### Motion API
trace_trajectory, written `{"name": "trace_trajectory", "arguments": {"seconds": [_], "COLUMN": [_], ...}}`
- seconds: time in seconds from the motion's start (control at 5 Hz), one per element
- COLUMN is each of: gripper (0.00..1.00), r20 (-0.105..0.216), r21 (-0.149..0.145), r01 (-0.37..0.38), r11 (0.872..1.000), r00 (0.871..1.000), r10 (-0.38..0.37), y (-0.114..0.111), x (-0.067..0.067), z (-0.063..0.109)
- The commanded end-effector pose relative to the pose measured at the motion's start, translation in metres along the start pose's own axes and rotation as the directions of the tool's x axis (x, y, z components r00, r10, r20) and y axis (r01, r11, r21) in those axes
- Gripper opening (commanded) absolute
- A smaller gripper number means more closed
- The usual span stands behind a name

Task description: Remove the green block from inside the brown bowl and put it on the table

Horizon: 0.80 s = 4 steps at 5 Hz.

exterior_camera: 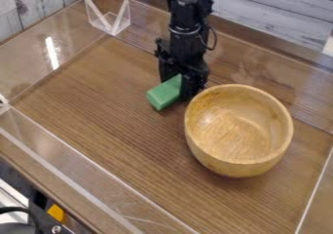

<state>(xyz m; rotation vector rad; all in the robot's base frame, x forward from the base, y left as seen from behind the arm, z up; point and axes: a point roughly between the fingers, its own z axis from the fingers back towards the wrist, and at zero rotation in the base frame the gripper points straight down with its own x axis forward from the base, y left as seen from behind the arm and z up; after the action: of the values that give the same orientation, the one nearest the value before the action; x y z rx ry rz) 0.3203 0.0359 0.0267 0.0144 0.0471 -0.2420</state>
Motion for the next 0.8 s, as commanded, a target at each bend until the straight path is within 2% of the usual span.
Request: {"name": "trace_trajectory", "arguments": {"seconds": [0.0,0.2,0.6], "gripper": [0.0,1.0,1.0], "r20": [0.073,0.073,0.081], "r21": [0.018,0.01,-0.004], "r01": [-0.08,-0.082,-0.156], "r11": [0.997,0.997,0.988], "r00": [0.994,0.994,0.985], "r10": [0.078,0.081,0.156], "y": [0.009,0.004,0.019], "x": [0.008,0.014,-0.011], "z": [0.033,0.027,0.034]}}
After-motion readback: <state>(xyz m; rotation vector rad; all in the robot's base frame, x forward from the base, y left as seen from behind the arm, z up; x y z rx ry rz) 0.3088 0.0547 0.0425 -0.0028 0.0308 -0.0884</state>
